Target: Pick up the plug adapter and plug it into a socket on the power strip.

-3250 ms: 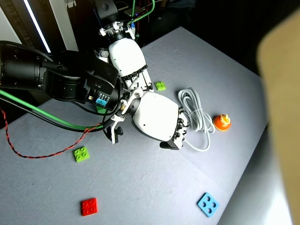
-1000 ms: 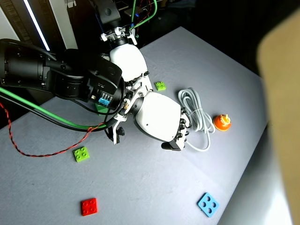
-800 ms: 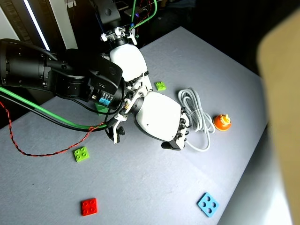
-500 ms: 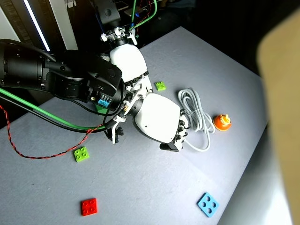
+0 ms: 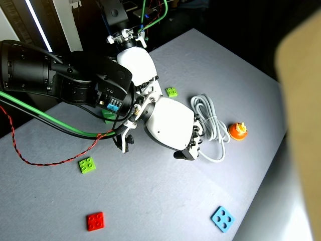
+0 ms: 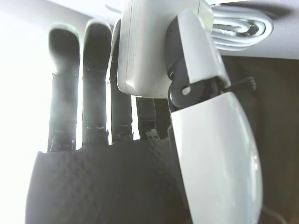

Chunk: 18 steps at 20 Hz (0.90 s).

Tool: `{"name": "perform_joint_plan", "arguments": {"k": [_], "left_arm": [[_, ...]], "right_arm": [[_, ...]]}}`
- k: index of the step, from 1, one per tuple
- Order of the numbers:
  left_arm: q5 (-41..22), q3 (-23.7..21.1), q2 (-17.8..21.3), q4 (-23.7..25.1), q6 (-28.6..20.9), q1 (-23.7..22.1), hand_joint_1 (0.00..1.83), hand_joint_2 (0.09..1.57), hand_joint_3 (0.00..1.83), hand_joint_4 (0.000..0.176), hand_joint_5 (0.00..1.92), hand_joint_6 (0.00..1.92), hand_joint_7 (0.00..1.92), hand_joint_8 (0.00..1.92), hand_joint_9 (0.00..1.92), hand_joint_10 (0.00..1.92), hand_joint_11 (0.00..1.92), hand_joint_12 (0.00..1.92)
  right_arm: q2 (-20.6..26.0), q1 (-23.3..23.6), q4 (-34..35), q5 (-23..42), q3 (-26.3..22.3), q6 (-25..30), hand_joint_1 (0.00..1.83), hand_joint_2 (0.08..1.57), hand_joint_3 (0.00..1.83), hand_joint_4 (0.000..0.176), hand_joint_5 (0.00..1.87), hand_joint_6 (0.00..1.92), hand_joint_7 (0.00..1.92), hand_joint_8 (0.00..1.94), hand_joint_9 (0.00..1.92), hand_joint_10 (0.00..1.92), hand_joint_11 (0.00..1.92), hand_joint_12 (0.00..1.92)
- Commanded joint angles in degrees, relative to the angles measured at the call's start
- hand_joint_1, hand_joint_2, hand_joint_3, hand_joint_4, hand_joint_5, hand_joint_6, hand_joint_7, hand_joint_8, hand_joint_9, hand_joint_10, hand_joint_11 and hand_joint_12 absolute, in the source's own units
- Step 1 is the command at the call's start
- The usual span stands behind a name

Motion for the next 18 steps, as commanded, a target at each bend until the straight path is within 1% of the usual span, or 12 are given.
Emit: {"name": "perform_joint_plan", "arguments": {"k": [1,4,5,7,8,10,13,14,15,16,17,18], "left_arm": [[-1.18,-0.3,-0.13,1.92,-0.07,0.21,0.05,1.22,0.0,0.0,0.09,0.01,0.06,0.01,0.03,0.01,0.03,0.05],[-1.44,-0.27,-0.12,1.92,-0.56,0.65,0.02,1.22,0.0,0.0,0.09,0.0,0.06,0.01,0.05,0.01,0.04,0.06],[-1.44,-0.27,-0.12,1.92,-0.58,0.88,0.02,1.22,0.0,0.0,0.08,0.0,0.05,0.0,0.03,0.0,0.03,0.06],[-1.44,-0.41,-0.13,1.92,-0.65,1.37,0.0,1.23,0.0,0.0,0.06,0.0,0.04,0.0,0.01,0.0,0.01,0.05],[-1.47,-0.5,-0.13,1.93,-0.88,1.65,0.01,1.23,0.0,0.0,0.07,0.01,0.04,0.0,0.01,0.0,0.0,0.05],[-1.51,-0.6,-0.13,1.94,-0.89,1.95,0.02,1.23,0.0,0.0,0.07,0.0,0.04,0.0,0.02,0.0,0.0,0.05],[-1.63,-0.63,-0.13,1.94,-0.97,2.17,0.0,1.22,0.0,0.0,0.06,0.0,0.03,0.0,0.01,0.0,0.0,0.01],[-1.68,-0.66,-0.13,1.94,-1.02,2.22,0.0,1.23,0.0,0.0,0.07,0.0,0.03,0.0,0.01,0.0,0.0,0.01],[-1.89,-0.71,-0.13,1.94,-1.03,2.25,0.0,1.23,0.0,0.0,0.04,0.0,0.01,0.0,0.0,0.0,0.0,0.0],[-1.9,-0.72,-0.13,1.94,-1.04,2.25,0.0,1.23,0.0,0.0,0.03,0.0,0.01,0.0,0.0,0.0,0.0,0.0],[-1.9,-0.74,-0.13,1.94,-1.04,2.25,0.0,1.22,0.0,0.0,0.04,0.0,0.01,0.0,0.0,0.0,0.0,0.0],[-1.9,-0.75,-0.13,1.94,-1.05,2.25,0.01,1.22,0.0,0.0,0.06,0.01,0.05,0.01,0.03,0.01,0.02,0.01]], "right_arm": [[-0.2,0.31,-2.02,0.24,0.14,-0.22,1.2,1.26,0.0,0.0,0.64,1.2,0.8,1.54,0.69,1.43,0.64,1.7],[-0.91,-0.22,-2.02,0.26,0.58,-0.28,1.2,1.25,0.0,0.0,0.66,1.21,0.82,1.5,0.71,1.42,0.65,1.68],[-1.21,-0.44,-2.02,0.26,0.74,-0.4,1.21,1.23,0.0,0.0,0.75,1.12,0.82,1.51,0.68,1.43,0.63,1.7],[-1.77,-0.79,-2.03,0.19,1.05,-0.81,1.22,1.22,0.0,0.0,0.74,1.11,0.83,1.48,0.7,1.41,0.66,1.65],[-2.07,-1.02,-2.04,0.09,1.24,-0.88,1.21,1.25,0.0,0.0,0.67,1.17,0.82,1.5,0.7,1.41,0.66,1.66],[-2.68,-1.37,-2.06,-0.15,1.47,-1.47,1.2,1.26,0.0,0.0,0.64,1.2,0.82,1.51,0.71,1.42,0.65,1.68],[-3.26,-1.13,-2.07,-0.2,1.47,-1.68,1.21,1.23,0.0,0.0,0.76,1.09,0.82,1.5,0.69,1.43,0.62,1.7],[-3.34,-0.93,-2.08,-0.3,1.49,-1.68,1.21,1.23,0.0,0.0,0.75,1.11,0.82,1.51,0.68,1.44,0.61,1.71],[-3.51,-0.54,-2.13,-0.41,1.55,-1.72,1.2,1.26,0.0,0.0,0.64,1.21,0.8,1.53,0.68,1.45,0.63,1.7],[-3.58,-0.28,-2.17,-0.45,1.56,-1.73,1.2,1.26,0.0,0.0,0.63,1.22,0.8,1.54,0.68,1.46,0.64,1.69],[-3.69,0.16,-2.19,-0.63,1.56,-1.75,1.21,1.25,0.0,0.0,0.69,1.17,0.81,1.52,0.69,1.44,0.66,1.67],[-3.76,0.46,-2.2,-0.74,1.55,-1.79,1.21,1.24,0.0,0.0,0.71,1.17,0.82,1.51,0.68,1.43,0.65,1.67]]}}
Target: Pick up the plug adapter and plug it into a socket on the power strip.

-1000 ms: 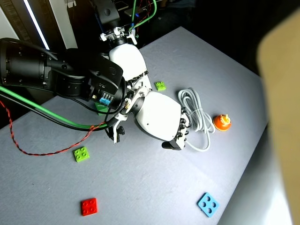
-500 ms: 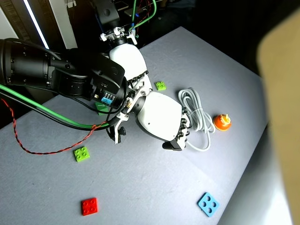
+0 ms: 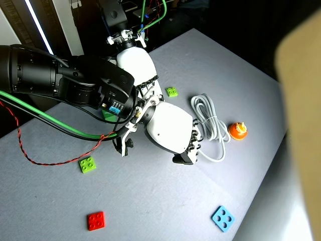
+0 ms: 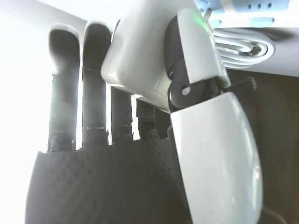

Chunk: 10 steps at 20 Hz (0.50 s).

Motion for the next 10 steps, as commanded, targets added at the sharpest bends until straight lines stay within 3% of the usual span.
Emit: {"name": "perform_joint_plan", "arguments": {"k": [1,5,6,10], "left_arm": [[-1.03,-0.29,-0.13,1.34,0.05,0.39,0.06,1.23,0.0,0.0,0.08,0.01,0.07,0.02,0.04,0.01,0.03,0.02],[-1.66,-0.46,-0.11,1.36,-0.29,0.23,0.01,1.23,0.0,0.0,0.07,0.0,0.06,0.01,0.03,0.0,0.03,0.02],[-1.67,-0.45,-0.09,1.36,-0.29,0.16,0.0,1.23,0.0,0.0,0.06,0.0,0.05,0.0,0.02,0.0,0.02,0.01],[-1.74,-0.49,0.07,1.36,-0.29,0.14,0.02,1.23,0.0,0.0,0.08,0.01,0.06,0.01,0.03,0.01,0.04,0.03]], "right_arm": [[-0.8,1.1,-2.28,-2.14,-0.28,0.3,1.21,1.23,0.0,0.0,0.73,1.14,0.83,1.49,0.68,1.42,0.63,1.68],[-1.32,1.69,-2.3,-2.46,-0.3,-0.69,1.2,1.25,0.0,0.0,0.67,1.19,0.82,1.51,0.71,1.42,0.65,1.69],[-1.32,1.69,-2.3,-2.4,-0.32,-0.7,1.21,1.22,0.0,0.0,0.78,1.1,0.82,1.48,0.7,1.4,0.65,1.68],[0.19,1.75,-2.28,-2.86,-0.33,-0.64,1.21,1.22,0.0,0.0,0.81,1.06,0.79,1.51,0.67,1.44,0.62,1.71]]}}
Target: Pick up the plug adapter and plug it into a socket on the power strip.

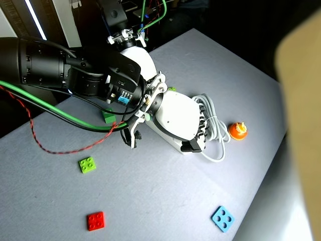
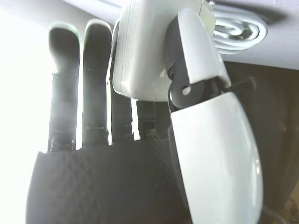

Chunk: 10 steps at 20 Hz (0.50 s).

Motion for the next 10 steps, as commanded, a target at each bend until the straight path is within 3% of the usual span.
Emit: {"name": "perform_joint_plan", "arguments": {"k": [1,3,10], "left_arm": [[-1.37,-0.38,0.07,1.29,-0.06,0.18,0.03,1.23,0.0,0.0,0.08,0.01,0.06,0.01,0.04,0.01,0.04,0.03],[-1.64,-0.5,0.13,1.29,-0.19,0.2,0.0,1.24,0.0,0.0,0.08,0.01,0.05,0.0,0.02,0.0,0.02,0.02],[-1.99,-0.59,0.45,1.3,-0.67,0.19,0.02,1.23,0.0,0.0,0.09,0.01,0.06,0.0,0.04,0.01,0.03,0.04]], "right_arm": [[0.35,0.78,-1.96,-0.64,-0.23,0.36,1.2,1.22,0.0,0.0,0.83,1.06,0.78,1.51,0.66,1.46,0.59,1.73],[0.4,0.78,-1.96,-0.63,-0.24,0.08,1.2,1.24,0.0,0.0,0.72,1.15,0.8,1.53,0.66,1.44,0.62,1.72],[2.17,1.52,-1.94,0.04,-0.33,0.4,1.2,1.22,0.0,0.0,0.81,1.08,0.79,1.5,0.66,1.45,0.59,1.74]]}}
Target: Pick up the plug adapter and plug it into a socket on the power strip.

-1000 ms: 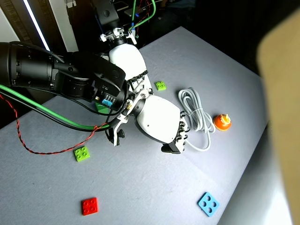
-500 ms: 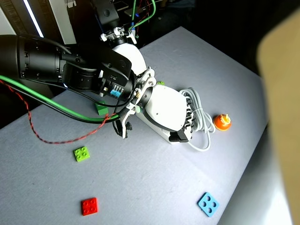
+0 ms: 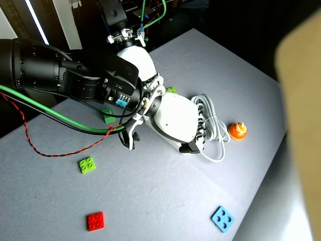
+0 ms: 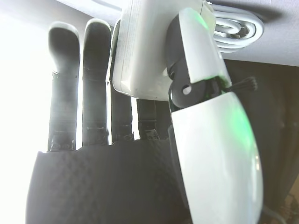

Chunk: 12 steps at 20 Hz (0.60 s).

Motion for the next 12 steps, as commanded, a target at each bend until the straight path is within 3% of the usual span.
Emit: {"name": "perform_joint_plan", "arguments": {"k": [1,2,7,9,12], "left_arm": [[-1.77,-0.38,0.37,1.34,-0.08,0.23,0.02,1.23,0.0,0.0,0.09,0.01,0.06,0.0,0.04,0.01,0.03,0.04],[-1.77,-0.41,0.37,1.34,-0.08,0.25,0.02,1.24,0.0,0.0,0.08,0.0,0.05,0.0,0.03,0.0,0.02,0.03],[-1.96,-0.43,0.37,1.34,-0.12,0.23,0.03,1.23,0.0,0.0,0.08,0.0,0.06,0.0,0.04,0.0,0.03,0.06],[-2.11,-0.46,0.38,1.35,-0.12,0.18,0.0,1.24,0.0,0.0,0.07,0.0,0.05,0.0,0.03,0.0,0.02,0.06],[-2.36,-0.58,0.42,1.35,-0.12,0.16,0.0,1.23,0.0,0.0,0.08,0.0,0.05,0.0,0.03,0.0,0.02,0.08]], "right_arm": [[0.67,1.36,-2.37,1.13,-0.25,0.3,1.21,1.21,0.0,0.0,0.83,1.06,0.82,1.46,0.68,1.43,0.59,1.72],[0.94,1.4,-2.37,1.11,-0.28,0.25,1.21,1.21,0.0,0.0,0.77,1.12,0.84,1.44,0.68,1.43,0.6,1.72],[1.43,1.37,-2.36,1.12,-0.28,-0.14,1.21,1.21,0.0,0.0,0.83,1.05,0.81,1.49,0.66,1.46,0.61,1.73],[1.22,1.32,-2.36,1.2,-0.28,-0.14,1.21,1.22,0.0,0.0,0.75,1.12,0.83,1.49,0.66,1.45,0.61,1.73],[0.84,1.49,-2.36,1.43,-0.36,-0.14,1.21,1.21,0.0,0.0,0.84,1.04,0.8,1.5,0.65,1.47,0.61,1.73]]}}
